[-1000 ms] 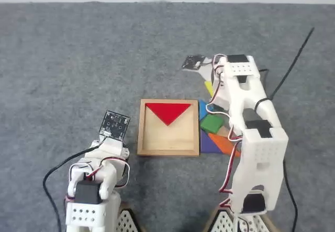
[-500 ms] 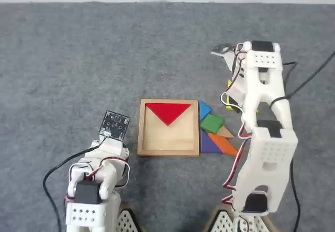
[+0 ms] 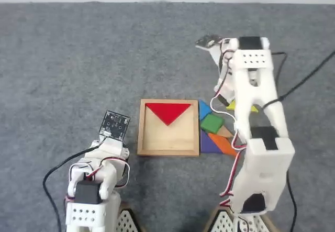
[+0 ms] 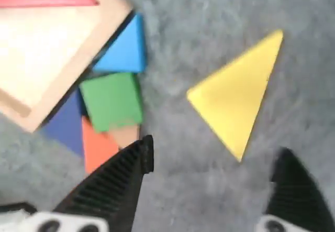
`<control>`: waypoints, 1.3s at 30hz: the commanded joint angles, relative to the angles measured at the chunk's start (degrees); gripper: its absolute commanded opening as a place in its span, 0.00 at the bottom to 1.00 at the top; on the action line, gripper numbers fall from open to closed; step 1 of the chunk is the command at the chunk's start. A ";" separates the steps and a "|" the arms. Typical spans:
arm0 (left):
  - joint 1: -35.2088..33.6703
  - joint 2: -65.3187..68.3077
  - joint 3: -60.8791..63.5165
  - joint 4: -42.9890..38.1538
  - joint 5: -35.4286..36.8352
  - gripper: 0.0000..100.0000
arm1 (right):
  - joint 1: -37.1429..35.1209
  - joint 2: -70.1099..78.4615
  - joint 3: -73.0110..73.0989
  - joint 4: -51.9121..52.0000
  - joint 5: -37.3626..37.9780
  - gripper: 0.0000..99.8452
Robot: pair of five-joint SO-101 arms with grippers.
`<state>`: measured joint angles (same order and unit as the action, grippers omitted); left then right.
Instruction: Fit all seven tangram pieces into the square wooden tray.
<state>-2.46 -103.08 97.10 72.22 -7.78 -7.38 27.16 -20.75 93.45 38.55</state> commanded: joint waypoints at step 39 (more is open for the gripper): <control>-0.26 -1.41 -0.66 0.35 0.44 0.01 | 4.79 14.46 -1.23 -10.51 -3.69 0.28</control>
<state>-2.46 -103.08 97.10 72.22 -7.78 -3.60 42.11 -21.98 82.90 35.65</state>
